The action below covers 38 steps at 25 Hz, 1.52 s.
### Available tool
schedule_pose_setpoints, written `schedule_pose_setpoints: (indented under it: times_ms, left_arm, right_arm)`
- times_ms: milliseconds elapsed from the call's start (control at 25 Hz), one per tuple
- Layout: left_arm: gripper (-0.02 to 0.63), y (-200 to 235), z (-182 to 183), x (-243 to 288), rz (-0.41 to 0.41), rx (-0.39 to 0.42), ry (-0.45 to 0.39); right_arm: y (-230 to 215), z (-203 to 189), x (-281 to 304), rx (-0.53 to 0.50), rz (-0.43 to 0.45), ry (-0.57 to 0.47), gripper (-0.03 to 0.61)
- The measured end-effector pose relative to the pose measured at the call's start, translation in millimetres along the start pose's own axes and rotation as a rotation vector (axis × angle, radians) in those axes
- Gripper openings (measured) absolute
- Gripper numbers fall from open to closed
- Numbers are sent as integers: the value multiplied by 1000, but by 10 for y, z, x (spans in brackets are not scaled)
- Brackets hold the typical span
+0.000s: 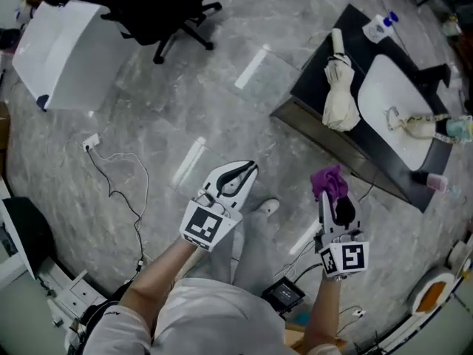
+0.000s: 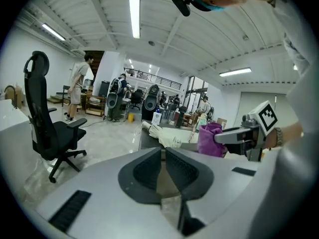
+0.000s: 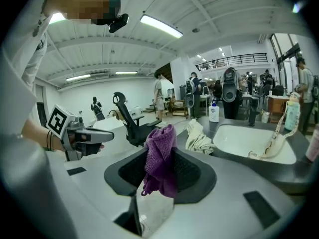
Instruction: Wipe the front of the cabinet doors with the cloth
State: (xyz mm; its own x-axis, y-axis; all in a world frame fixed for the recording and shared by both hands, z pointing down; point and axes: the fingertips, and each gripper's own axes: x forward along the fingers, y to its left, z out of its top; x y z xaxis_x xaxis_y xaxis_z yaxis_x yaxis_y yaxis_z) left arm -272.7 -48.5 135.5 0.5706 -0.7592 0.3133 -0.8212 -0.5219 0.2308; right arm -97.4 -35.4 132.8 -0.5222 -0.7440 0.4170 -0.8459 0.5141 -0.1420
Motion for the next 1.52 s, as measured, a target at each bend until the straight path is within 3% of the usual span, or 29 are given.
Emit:
schedule_pose_setpoints:
  times_ms: [200,520,640,760,880,1240,1520]
  left_arm:
    - [32,340,-447,525,-66,18,50]
    - [32,354,-1245,1170,-220,82,86]
    - [32,357,-1624,1283,-218,14,120]
    - [32,501,-1851,1335,-148,-110,121]
    - [32,703,-1916,1367,-108,-146,114]
    - [32,938,-1758,1656,-137,4,100]
    - [32,963,-1913,1688,-78,2,115]
  right_arm:
    - [22,-485,533,8,4,54,147]
    - [-146,-1203,1349,49,-34,77,147]
    - [-232,-1484,1617,57,-54,101,147]
    - [-289,-1625,1869,66,-66,102,147]
    - [-340,-1650,2121,89,-83,84,147]
    - [-615,-1599,2621,77,-161,43,147]
    - [-855,-1704,2729,154,-191,13,147]
